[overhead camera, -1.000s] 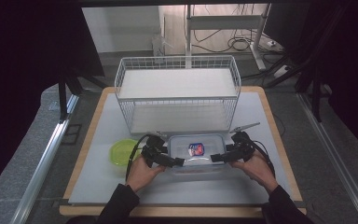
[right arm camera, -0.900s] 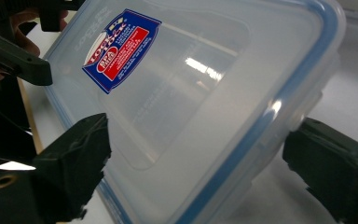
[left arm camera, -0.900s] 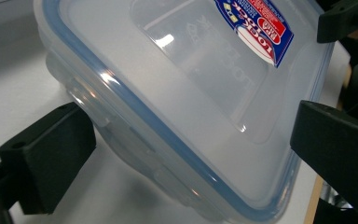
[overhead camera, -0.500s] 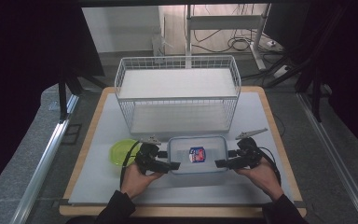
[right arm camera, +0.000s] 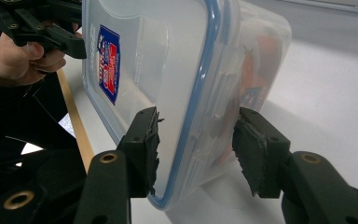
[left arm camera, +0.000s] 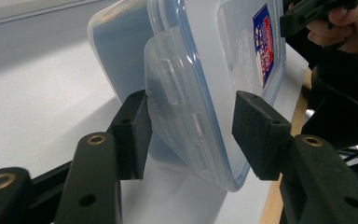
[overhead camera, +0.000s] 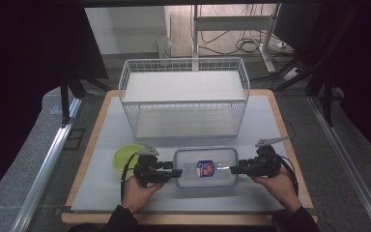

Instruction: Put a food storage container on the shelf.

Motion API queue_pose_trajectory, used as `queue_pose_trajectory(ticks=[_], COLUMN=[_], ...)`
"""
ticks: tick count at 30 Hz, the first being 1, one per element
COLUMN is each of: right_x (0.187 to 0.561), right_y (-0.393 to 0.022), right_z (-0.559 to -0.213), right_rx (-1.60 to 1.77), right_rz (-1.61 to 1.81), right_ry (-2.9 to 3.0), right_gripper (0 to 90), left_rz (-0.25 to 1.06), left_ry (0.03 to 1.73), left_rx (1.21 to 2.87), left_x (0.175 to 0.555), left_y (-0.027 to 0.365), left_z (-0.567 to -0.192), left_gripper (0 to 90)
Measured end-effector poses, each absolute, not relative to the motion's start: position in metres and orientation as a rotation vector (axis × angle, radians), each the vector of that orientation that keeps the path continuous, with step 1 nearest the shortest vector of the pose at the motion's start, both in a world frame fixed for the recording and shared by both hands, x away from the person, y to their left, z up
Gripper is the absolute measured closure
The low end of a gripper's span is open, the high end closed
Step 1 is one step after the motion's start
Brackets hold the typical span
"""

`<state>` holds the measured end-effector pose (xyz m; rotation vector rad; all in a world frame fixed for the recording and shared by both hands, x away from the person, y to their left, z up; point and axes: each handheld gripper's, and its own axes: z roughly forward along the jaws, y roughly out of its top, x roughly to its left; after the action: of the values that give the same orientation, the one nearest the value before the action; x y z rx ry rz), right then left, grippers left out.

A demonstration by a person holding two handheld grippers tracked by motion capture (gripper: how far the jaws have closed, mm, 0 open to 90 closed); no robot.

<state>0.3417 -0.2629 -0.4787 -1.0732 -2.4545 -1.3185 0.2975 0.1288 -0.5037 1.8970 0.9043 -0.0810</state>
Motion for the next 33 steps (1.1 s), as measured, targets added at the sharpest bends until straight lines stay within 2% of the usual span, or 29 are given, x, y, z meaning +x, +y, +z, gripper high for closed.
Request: queue_pose_trajectory(ticks=[21,33], right_x=[0.323,0.324], right_y=[-0.255,-0.250], right_z=[-0.477,-0.451], right_rx=[-1.217,-1.159], right_rz=[-1.457,-1.556], right_ry=[-2.410,-2.447], right_gripper=[53.6,53.4], left_rz=[-0.069,-0.011], left_ry=[0.984,0.949], left_rx=[1.796,1.793], left_x=[0.297,0.296], left_y=[0.133,0.139], left_z=[-0.502,-0.475], left_gripper=[50.0,50.4])
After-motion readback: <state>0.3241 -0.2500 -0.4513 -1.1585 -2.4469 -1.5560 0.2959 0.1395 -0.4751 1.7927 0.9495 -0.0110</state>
